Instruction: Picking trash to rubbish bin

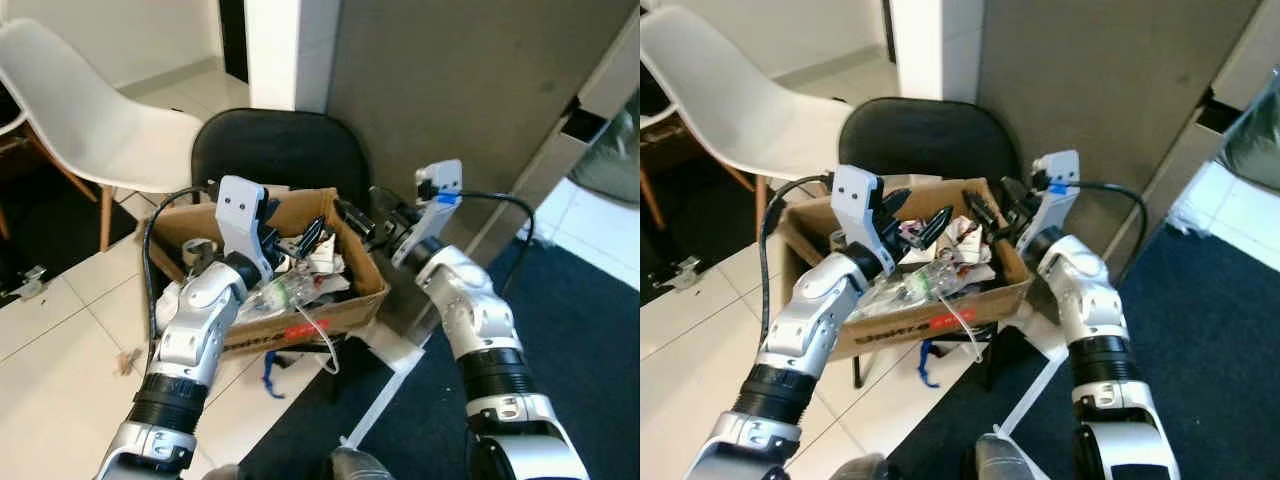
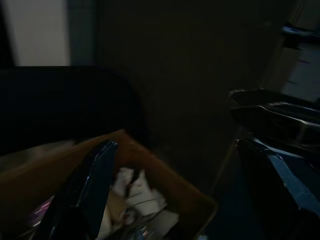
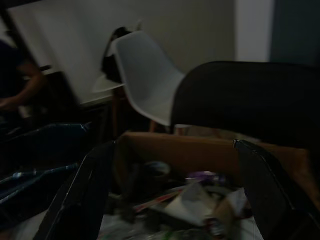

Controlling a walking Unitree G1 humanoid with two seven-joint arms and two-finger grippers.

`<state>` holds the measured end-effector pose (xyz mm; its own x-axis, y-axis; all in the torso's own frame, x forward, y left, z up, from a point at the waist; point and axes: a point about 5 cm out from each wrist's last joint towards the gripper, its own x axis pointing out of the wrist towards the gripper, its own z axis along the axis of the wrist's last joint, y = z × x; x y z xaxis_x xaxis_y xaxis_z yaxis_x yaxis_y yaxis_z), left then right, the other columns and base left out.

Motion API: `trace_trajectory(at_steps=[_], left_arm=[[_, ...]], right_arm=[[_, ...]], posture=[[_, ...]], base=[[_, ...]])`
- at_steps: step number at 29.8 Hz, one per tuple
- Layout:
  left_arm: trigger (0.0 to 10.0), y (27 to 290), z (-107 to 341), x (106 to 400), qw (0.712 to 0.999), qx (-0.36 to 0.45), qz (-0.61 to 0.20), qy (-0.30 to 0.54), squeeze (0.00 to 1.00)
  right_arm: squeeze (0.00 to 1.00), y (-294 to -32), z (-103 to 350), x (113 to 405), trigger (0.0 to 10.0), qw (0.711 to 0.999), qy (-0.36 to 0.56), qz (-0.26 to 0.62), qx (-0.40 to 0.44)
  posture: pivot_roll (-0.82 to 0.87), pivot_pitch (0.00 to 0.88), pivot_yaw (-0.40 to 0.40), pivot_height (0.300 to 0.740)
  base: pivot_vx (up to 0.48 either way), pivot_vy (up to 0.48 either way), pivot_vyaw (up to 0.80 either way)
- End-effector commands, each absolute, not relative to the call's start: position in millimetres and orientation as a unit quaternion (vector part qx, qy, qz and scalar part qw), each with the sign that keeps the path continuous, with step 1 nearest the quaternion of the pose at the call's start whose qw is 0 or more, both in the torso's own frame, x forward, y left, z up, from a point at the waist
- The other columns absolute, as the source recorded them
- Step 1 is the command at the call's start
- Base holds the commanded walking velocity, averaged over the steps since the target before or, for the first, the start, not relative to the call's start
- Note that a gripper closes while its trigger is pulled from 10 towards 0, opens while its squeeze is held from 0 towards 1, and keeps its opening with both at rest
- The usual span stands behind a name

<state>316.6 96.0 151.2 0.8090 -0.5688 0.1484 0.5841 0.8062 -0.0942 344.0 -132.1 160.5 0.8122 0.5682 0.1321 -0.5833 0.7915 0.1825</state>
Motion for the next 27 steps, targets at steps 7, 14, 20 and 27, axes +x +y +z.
trace_trajectory(at_steps=[7, 14, 20, 27], left_arm=[[10.0, 92.6, 147.0, 317.0, 0.946, -0.063, -0.312, -0.052, 0.0], [10.0, 92.6, 146.4, 317.5, 0.946, -0.063, -0.314, -0.053, 0.0], [10.0, 92.4, 146.0, 317.5, 0.945, -0.064, -0.315, -0.053, 0.0], [10.0, 92.1, 145.2, 317.4, 0.944, -0.065, -0.318, -0.054, 0.0]], right_arm=[[0.0, -135.1, 157.3, 343.8, 10.0, 0.948, -0.023, 0.301, 0.102], [0.0, -134.7, 157.2, 344.0, 10.0, 0.948, -0.022, 0.302, 0.1], [0.0, -134.3, 157.0, 344.0, 10.0, 0.948, -0.021, 0.304, 0.098], [0.0, -134.0, 156.3, 343.5, 10.0, 0.947, -0.02, 0.305, 0.097]], posture=[[0.0, 0.0, -0.03, 0.74], [-0.01, 0.0, -0.029, 0.74], [-0.01, 0.0, -0.028, 0.74], [-0.01, 0.0, -0.026, 0.74]], base=[[-0.326, 0.0, 0.0], [-0.325, 0.0, 0.0], [-0.322, 0.0, 0.0], [-0.319, 0.0, 0.0]])
